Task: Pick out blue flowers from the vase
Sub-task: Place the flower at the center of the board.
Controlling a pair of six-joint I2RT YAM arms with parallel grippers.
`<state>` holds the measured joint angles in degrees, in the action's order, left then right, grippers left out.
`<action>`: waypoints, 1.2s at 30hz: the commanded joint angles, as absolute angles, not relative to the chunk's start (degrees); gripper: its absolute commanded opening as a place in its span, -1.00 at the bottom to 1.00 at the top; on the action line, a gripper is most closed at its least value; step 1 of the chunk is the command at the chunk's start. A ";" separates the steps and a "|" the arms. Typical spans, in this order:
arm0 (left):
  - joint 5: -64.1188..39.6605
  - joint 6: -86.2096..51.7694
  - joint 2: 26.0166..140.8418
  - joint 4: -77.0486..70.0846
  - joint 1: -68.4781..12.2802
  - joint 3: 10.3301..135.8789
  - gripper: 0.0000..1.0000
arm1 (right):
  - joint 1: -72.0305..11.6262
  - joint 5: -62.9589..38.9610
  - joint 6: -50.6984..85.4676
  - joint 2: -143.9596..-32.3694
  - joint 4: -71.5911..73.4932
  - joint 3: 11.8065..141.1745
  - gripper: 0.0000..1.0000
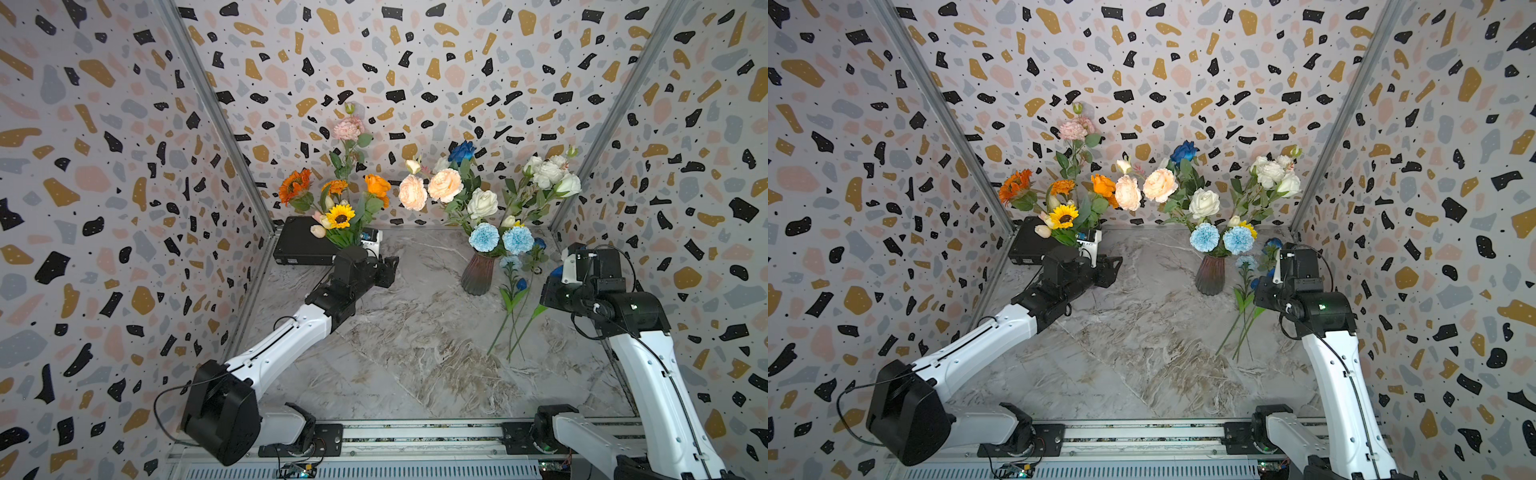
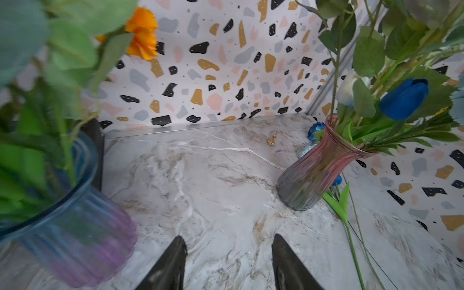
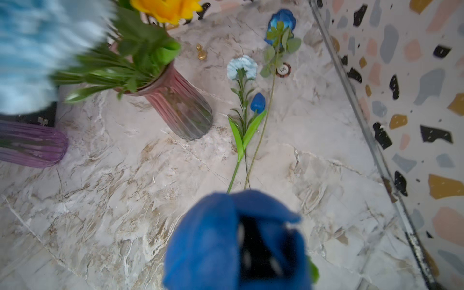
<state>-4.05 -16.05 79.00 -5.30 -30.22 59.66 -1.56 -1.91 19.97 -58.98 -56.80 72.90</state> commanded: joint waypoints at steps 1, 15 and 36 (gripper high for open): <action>-10.44 -15.51 83.00 -8.68 -31.67 64.79 0.09 | 1.92 -10.25 19.57 -61.61 -50.80 70.95 -1.00; -19.77 -13.92 99.67 -10.53 -38.79 79.85 0.11 | 10.34 -15.69 18.28 -88.19 -36.83 78.48 -1.00; -25.97 -16.74 114.16 -13.01 -40.12 95.59 0.12 | 11.07 -18.92 17.50 -99.90 -31.90 88.04 -0.17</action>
<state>-24.62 -16.01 113.06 -10.17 -39.68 93.01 10.92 -17.80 17.93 -103.46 -32.51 86.19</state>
